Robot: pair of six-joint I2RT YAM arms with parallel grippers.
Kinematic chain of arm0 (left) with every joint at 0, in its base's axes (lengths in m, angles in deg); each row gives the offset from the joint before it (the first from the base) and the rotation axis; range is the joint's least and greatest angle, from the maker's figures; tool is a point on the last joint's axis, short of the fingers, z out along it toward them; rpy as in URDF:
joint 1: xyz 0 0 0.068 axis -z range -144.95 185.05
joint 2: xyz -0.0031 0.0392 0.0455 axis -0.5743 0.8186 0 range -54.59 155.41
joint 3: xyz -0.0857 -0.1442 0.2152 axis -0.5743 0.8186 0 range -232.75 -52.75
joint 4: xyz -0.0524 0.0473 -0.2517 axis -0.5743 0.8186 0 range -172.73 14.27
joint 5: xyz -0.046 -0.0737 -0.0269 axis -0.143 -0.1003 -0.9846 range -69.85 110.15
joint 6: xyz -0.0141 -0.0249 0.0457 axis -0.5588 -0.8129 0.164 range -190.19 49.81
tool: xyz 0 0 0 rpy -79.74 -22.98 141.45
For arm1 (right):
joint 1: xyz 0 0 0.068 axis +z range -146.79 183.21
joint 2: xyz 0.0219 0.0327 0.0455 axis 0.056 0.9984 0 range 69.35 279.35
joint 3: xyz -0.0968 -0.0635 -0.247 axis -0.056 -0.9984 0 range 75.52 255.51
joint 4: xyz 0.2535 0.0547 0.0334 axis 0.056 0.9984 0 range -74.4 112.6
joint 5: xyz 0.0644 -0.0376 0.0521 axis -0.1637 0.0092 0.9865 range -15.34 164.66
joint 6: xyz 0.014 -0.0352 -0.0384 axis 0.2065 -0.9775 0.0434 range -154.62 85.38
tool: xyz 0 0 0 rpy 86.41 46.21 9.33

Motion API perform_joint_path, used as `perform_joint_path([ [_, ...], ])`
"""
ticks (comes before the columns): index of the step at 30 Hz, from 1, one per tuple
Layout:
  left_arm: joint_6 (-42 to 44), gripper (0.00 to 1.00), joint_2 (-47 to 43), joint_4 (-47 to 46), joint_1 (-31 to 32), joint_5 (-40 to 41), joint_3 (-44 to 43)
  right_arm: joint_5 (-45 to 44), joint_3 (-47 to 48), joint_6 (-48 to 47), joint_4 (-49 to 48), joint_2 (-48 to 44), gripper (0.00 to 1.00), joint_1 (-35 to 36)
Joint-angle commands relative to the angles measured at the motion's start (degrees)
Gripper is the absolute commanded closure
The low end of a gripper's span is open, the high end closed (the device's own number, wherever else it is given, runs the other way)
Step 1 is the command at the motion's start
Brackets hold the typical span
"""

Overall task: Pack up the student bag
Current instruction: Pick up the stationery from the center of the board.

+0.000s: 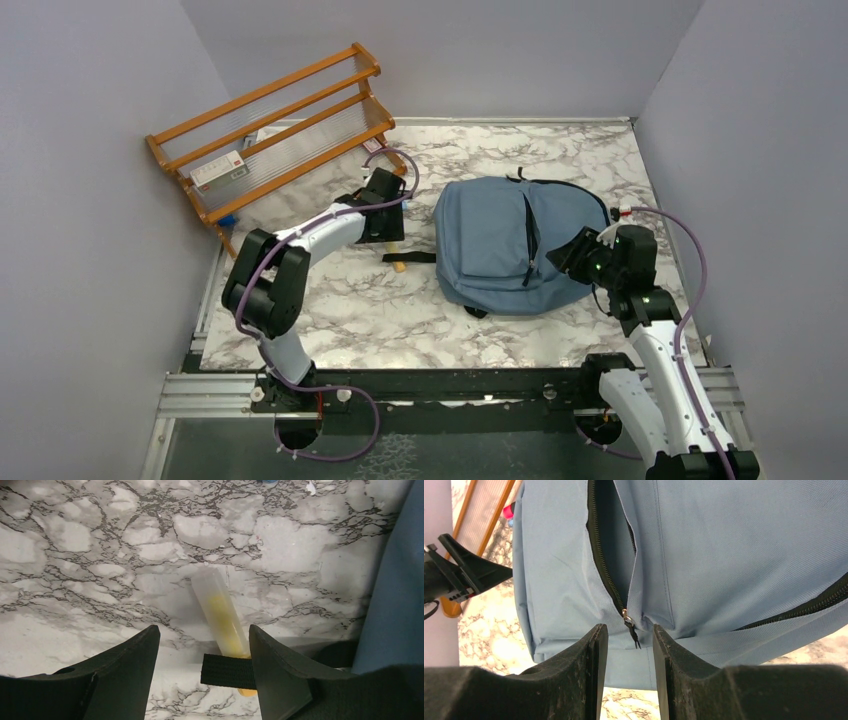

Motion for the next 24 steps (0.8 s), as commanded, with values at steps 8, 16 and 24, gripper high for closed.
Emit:
perform_joint_path([
  [8,-1.8,0.33,5.2,-2.4,-0.2,1.3,-3.7,0.6,-0.7,-0.2,0.7,-0.2,0.57,0.3],
  [16,-1.2,0.39,8.2,-2.4,-0.2,2.2,-4.3,0.7,-0.8,-0.3,0.6,0.2,0.57,0.3],
  [24,0.2,0.48,9.3,-2.0,-0.2,3.2,-4.9,0.6,-0.6,-0.3,0.4,0.7,0.57,0.3],
])
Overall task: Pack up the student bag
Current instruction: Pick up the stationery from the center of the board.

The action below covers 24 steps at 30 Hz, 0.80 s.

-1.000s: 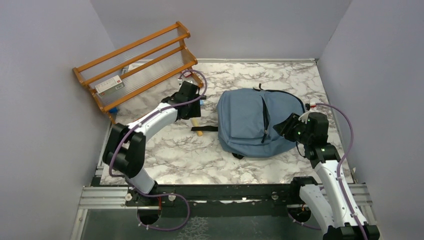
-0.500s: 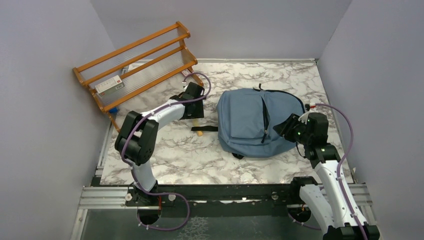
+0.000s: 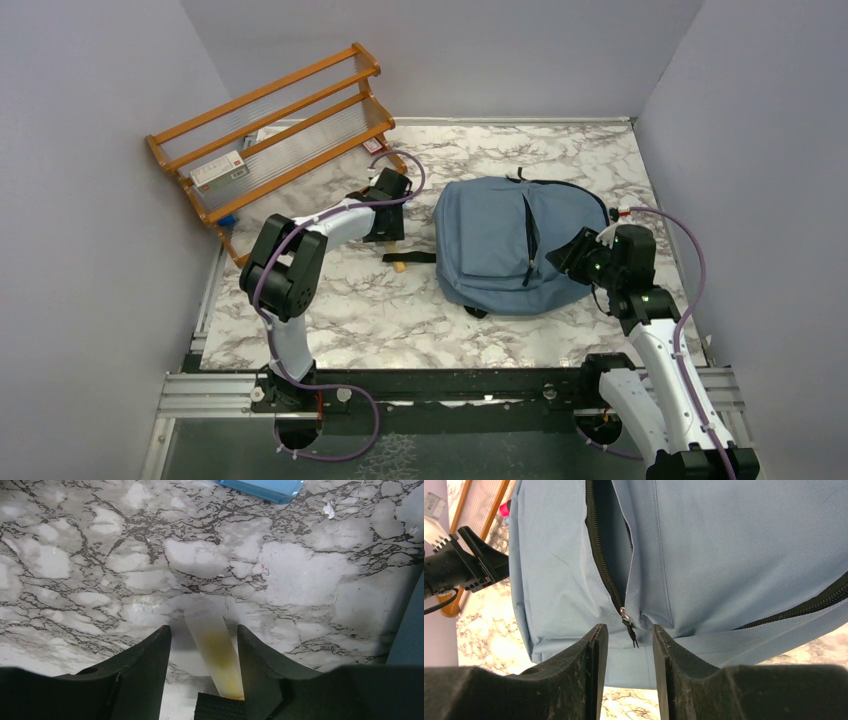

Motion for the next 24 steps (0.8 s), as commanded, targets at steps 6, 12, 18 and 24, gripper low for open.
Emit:
perform_joint_path([
  [6,1.3,0.59,1.0,-0.1,-0.2,1.4,-2.0,0.7,-0.3,-0.3,0.6,-0.1,0.57,0.3],
  [12,1.6,0.79,0.2,-0.2,-0.2,0.2,-2.0,0.9,0.2,-0.2,1.1,-0.7,0.57,0.3],
  [18,2.3,0.87,-2.4,-0.1,-0.2,0.6,-1.8,4.9,1.4,-0.5,1.3,-1.1,0.57,0.3],
  [24,2.6,0.88,-11.9,0.6,-0.2,3.3,-0.7,14.2,3.8,2.3,-0.4,-0.4,0.57,0.3],
])
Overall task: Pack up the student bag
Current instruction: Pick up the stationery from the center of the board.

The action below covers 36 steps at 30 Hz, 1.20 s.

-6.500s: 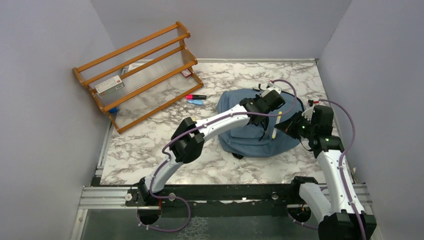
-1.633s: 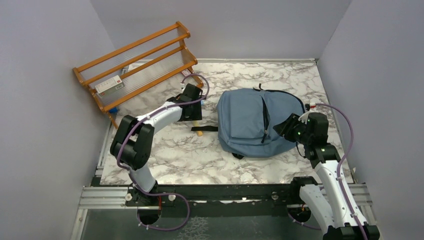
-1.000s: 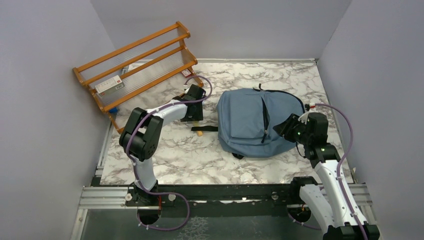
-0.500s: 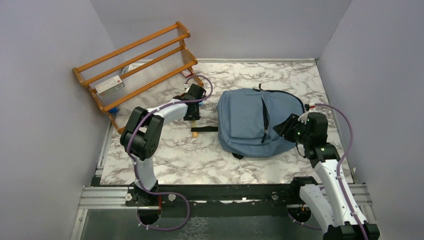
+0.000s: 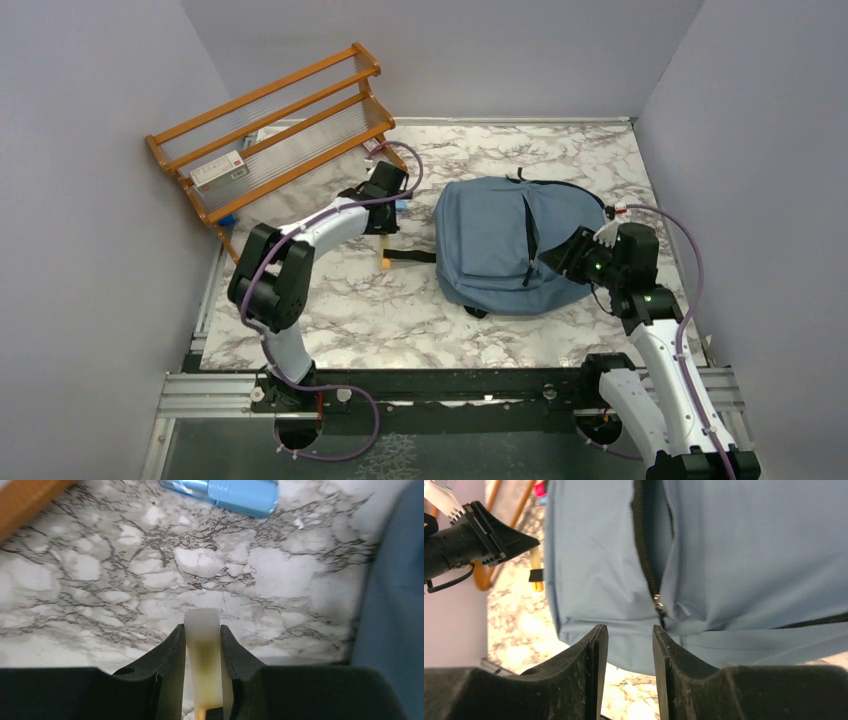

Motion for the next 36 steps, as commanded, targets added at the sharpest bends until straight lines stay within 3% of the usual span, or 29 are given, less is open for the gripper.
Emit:
perform_joint_path([
  [1,0.1,0.88,-11.7,0.0,-0.2,2.3,0.2,10.6,2.9,3.6,-2.4,0.0,0.57,0.3],
  [6,-2.6,0.92,-21.5,-1.8,-0.2,-1.8,1.3,19.2,1.5,11.1,-10.1,0.5,0.54,0.4],
  [9,-4.4,1.0,-27.1,-4.9,-0.1,-5.3,3.5,21.4,2.5,13.2,-12.1,0.9,0.53,0.4],
  [14,-9.3,1.0,-31.1,-8.4,0.7,-11.4,4.9,24.4,4.4,16.4,-15.4,0.8,0.52,0.8],
  [17,-13.0,1.0,-31.4,-13.4,5.3,-13.7,7.0,24.0,5.3,17.2,-16.1,0.8,0.52,1.6],
  [23,-14.7,1.0,-26.9,-17.0,17.8,-9.3,4.6,22.3,5.0,17.2,-16.4,1.7,0.52,4.0],
  [31,-16.7,1.0,-24.3,-19.5,21.3,-9.9,3.8,19.9,2.8,18.2,-19.4,2.4,0.52,6.9],
  [36,-16.7,1.0,-25.0,-18.8,21.5,-8.1,4.6,15.1,5.8,16.2,-22.1,8.8,0.52,11.4],
])
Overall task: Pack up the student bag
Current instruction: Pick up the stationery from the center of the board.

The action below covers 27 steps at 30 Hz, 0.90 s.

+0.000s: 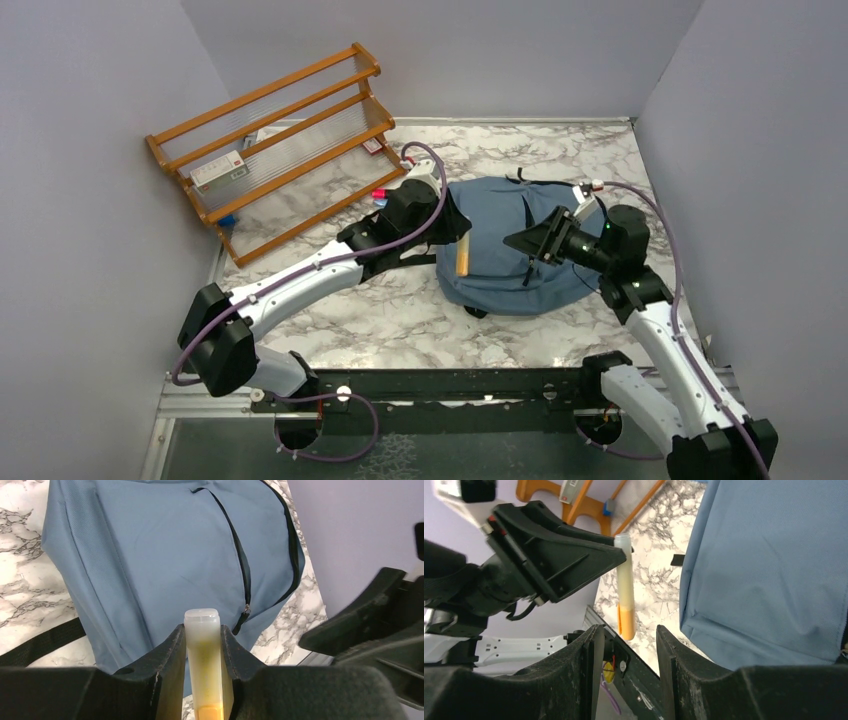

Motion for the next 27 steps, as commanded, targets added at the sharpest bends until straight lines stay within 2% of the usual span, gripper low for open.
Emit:
perform_joint_path([
  [1,-1.2,1.0,-1.0,-1.3,0.5,2.5,-1.2,-5.9,2.9,-1.6,-4.2,6.0,0.52,4.3],
  [6,-1.4,1.0,-2.5,0.7,0.5,5.8,-0.8,-9.6,4.4,-1.1,-7.7,10.7,0.52,10.1],
  [13,-1.8,1.0,-2.6,-0.2,0.5,4.4,-0.3,-13.3,3.5,0.6,-12.9,13.1,0.52,16.7],
  [27,-1.8,1.0,-2.1,-2.6,0.5,1.3,0.9,-15.1,4.4,1.0,-16.4,18.0,0.52,19.4],
])
